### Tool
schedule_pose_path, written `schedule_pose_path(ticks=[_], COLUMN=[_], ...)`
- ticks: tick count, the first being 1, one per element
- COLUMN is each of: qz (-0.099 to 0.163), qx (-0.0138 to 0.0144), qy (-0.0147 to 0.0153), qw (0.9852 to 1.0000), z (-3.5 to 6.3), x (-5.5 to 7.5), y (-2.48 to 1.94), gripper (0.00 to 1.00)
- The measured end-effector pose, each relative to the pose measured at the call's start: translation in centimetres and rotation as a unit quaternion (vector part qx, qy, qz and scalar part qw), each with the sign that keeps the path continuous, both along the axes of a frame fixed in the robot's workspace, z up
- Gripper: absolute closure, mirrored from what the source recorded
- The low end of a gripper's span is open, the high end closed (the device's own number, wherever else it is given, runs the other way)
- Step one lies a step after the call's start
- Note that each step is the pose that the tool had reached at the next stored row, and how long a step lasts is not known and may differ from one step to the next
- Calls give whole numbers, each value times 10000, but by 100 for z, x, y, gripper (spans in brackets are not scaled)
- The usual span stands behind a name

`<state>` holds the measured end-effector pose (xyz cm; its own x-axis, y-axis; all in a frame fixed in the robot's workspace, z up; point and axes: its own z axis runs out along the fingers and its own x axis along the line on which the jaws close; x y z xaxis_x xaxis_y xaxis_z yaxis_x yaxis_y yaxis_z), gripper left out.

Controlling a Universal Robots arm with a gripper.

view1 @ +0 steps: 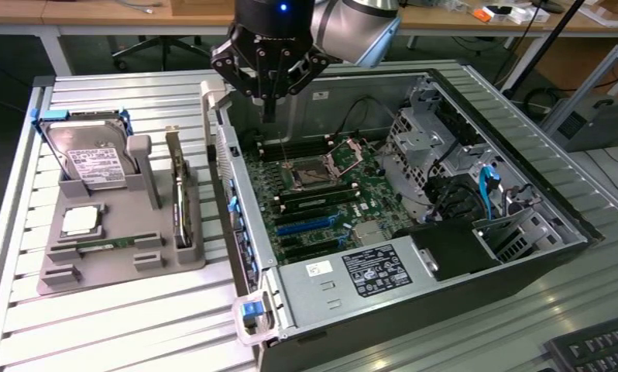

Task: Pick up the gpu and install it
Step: 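Reach for the gpu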

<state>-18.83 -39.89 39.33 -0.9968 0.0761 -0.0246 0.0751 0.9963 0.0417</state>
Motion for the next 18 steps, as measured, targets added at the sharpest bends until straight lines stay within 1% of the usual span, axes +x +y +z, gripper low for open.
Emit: schedule_pose_path(ticks=[18], qz=[0], qx=[-1], qy=[0], qw=[10000], z=[0], x=[-59], y=[0], gripper=[89])
